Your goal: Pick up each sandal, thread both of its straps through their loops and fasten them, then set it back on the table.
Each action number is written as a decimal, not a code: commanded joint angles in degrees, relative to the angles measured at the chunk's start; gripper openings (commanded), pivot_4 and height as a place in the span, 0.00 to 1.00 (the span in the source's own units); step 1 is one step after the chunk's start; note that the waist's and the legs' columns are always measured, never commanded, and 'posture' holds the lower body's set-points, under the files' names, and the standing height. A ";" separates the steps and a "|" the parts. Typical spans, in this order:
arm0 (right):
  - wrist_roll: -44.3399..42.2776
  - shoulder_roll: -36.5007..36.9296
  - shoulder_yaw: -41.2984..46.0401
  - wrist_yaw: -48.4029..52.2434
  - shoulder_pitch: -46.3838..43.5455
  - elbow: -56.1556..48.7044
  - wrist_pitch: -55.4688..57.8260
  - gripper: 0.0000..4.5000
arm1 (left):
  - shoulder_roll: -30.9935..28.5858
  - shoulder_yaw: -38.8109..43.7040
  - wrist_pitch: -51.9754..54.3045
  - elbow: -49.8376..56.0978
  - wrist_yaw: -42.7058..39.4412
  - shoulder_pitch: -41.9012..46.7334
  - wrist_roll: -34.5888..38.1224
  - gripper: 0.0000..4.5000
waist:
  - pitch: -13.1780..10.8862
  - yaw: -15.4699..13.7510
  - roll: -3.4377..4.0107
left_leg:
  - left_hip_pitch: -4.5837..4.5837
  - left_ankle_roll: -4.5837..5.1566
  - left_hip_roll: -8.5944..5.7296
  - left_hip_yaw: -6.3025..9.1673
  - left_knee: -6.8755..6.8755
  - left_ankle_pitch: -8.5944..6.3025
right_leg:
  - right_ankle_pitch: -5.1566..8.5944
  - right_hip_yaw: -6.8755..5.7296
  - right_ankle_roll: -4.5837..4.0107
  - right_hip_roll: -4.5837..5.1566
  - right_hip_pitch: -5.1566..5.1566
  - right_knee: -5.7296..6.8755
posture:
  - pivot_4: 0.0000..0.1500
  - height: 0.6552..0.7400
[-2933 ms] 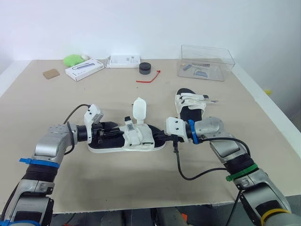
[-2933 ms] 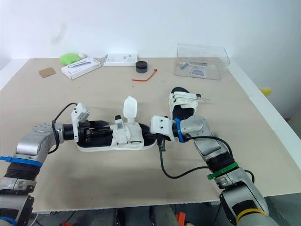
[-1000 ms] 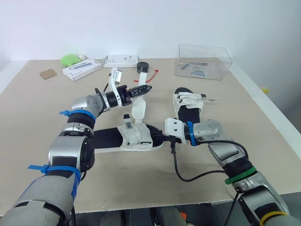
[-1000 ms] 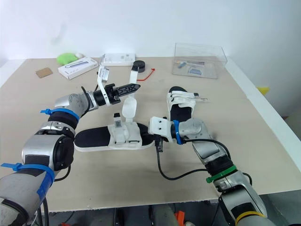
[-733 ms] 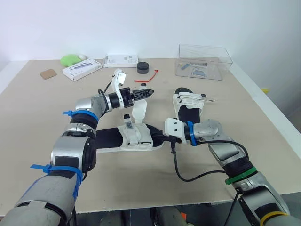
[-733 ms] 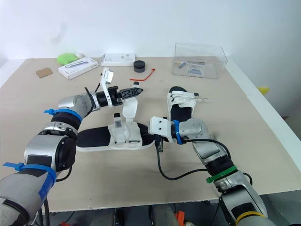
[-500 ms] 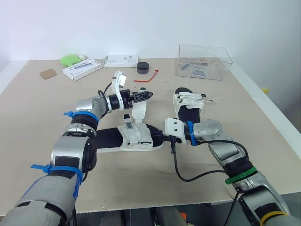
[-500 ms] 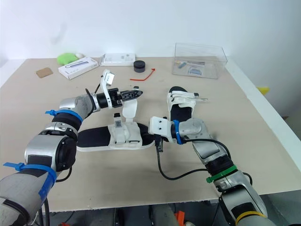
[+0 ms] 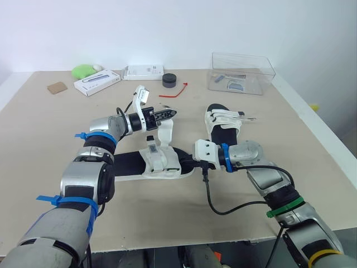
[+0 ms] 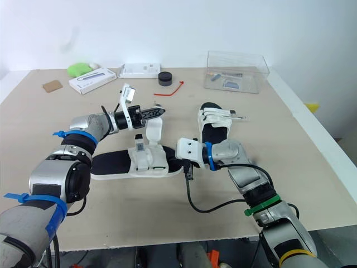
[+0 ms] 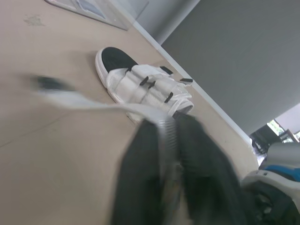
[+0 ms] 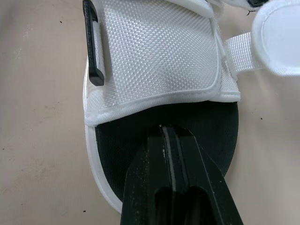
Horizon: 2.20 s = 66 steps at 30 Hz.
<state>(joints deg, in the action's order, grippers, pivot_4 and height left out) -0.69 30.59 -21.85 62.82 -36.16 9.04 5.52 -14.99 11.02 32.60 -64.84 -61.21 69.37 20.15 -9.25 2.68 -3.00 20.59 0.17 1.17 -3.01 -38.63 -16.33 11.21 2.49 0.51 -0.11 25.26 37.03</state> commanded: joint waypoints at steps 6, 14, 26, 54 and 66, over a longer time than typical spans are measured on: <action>3.40 0.66 -1.92 0.23 0.95 3.55 1.06 0.00 | -0.50 -7.72 -13.02 12.70 -3.21 -2.53 -6.48 0.01 | 0.00 0.00 0.01 | 0.00 0.00 0.01 0.00 0.00 0.00 | -0.01 0.02 -0.01 0.01 0.00 0.00 | 1.00 1.00; 3.65 1.34 -2.09 0.63 1.42 3.61 0.41 0.00 | -10.95 -21.62 -58.50 36.16 -4.05 -18.70 -23.07 0.01 | 0.01 -0.14 0.02 | -0.09 -0.03 0.11 -0.09 0.05 0.00 | -0.21 0.11 -0.37 0.21 -0.01 0.01 | 1.00 1.00; 4.02 0.46 -3.10 1.58 0.57 4.88 -0.59 0.00 | -22.73 -24.29 -101.80 28.03 34.42 -13.06 -60.69 0.01 | 0.02 -0.25 0.01 | -0.12 0.07 0.08 -0.31 0.02 0.04 | -0.29 0.13 -0.18 0.40 -0.07 -0.08 | 1.00 1.00; 4.47 0.95 -3.41 3.48 0.96 5.34 -1.92 0.00 | -39.46 -15.97 3.75 68.14 -4.67 -30.53 27.62 0.61 | 0.02 -0.23 -0.14 | -0.11 0.23 0.11 -0.34 -0.01 -0.06 | 0.05 0.01 0.09 0.06 -0.01 -0.02 | 1.00 1.00; 4.34 0.69 -3.34 3.80 1.24 5.00 -1.34 0.00 | -33.33 -6.04 27.47 90.54 24.30 -52.07 56.52 0.61 | 0.14 -0.37 0.01 | -0.29 0.06 0.13 0.11 0.00 -0.11 | 0.30 -0.18 -0.11 0.32 -0.21 0.13 | 1.00 1.00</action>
<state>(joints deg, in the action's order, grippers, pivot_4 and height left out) 0.89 30.48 -22.06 64.88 -37.24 11.62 2.41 -49.66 3.45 61.56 23.71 -41.11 17.19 77.29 -9.12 2.31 -2.99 20.27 0.19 1.28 -2.90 -38.63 -16.42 11.49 2.29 0.36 0.22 25.02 37.17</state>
